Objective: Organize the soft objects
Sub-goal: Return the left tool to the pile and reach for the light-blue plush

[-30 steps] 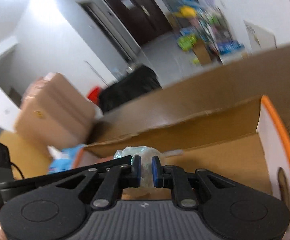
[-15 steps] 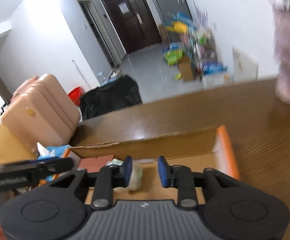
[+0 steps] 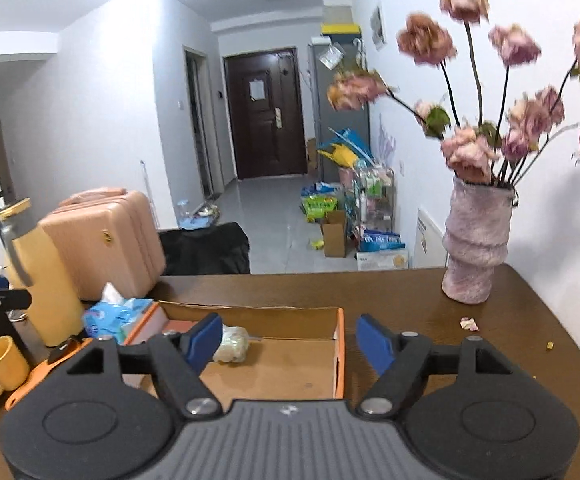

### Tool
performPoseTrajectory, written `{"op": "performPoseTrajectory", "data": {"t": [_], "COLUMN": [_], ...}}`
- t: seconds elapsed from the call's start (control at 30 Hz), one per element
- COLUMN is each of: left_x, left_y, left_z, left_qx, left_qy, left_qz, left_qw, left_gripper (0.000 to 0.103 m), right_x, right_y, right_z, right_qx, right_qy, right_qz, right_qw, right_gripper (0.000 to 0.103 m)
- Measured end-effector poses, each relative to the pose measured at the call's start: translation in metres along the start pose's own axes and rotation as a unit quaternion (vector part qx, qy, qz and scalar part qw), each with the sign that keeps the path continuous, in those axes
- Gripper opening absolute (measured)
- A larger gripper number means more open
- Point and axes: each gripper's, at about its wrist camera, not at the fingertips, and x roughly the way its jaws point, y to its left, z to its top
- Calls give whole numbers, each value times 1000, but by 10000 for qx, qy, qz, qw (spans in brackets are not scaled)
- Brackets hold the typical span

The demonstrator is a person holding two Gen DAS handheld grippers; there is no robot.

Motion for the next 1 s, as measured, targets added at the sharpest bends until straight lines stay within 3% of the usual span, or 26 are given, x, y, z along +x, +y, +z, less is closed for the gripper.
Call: {"op": "performPoseTrajectory", "data": {"t": [0.1,0.2,0.37,0.53,0.7,0.83,1.0], "left_x": [-24,-46,-99,-141,-166,-172,-165], "left_y": [-2,-5,-13,-22,-34,-36,-42], "left_z": [-7,-25,-96,-169,-230,-263,-272], "left_qx": [-21,5,100,-47,-46,-268,-54], "left_qy": [-180,-396,-1158,-1529,-1421,-1057,-863], "left_qz": [30,308,725,630,709,572,474], "left_qw": [9998,9987,9906,9862,9873,9924,9951], "left_gripper": [94,96,100,103,103,103,103], "right_x": [-22,-42,-99,-146,-177,-189,-184], "right_y": [4,5,13,31,56,71,71], "right_z": [-5,-19,-82,-158,-231,-277,-292], "right_qx": [-64,58,-111,-468,-789,-694,-644], "right_qy": [-166,-317,-976,-1380,-1516,-1345,-1083], "right_qz": [-18,-11,-80,-227,-221,-60,4], "right_qw": [9998,9995,9951,9891,9850,9885,9920], "right_gripper": [78,79,84,86,92,92,92]}}
